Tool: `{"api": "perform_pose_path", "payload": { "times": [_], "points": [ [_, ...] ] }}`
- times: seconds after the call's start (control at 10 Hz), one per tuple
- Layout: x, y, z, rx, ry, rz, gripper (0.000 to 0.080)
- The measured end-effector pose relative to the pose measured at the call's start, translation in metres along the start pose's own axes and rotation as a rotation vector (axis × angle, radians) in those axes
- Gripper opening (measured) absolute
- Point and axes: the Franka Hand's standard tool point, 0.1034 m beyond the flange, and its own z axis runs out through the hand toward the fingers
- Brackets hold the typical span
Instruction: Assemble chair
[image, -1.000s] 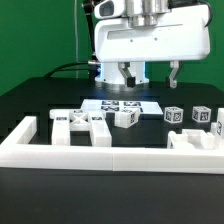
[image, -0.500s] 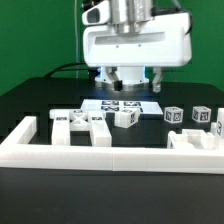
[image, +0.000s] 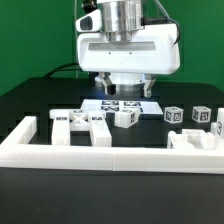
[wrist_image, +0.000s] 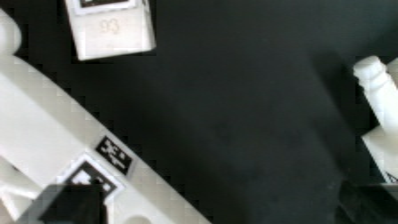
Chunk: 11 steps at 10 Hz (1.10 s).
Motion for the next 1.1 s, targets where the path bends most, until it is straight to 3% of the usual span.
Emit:
{"api": "perform_pose_path", "payload": {
  "times": [0.3, 0.8, 1.1],
  "points": [
    [0.002, 0.024, 0.003, -0.023, -0.219, 0.035, 0.0649],
    [-0.004, 0.036, 0.007, -0.061, -0.552, 0.054, 0.0649],
    [-0.002, 0.038, 0.016, -0.04, -0.662, -0.07, 0.0649]
  ]
}}
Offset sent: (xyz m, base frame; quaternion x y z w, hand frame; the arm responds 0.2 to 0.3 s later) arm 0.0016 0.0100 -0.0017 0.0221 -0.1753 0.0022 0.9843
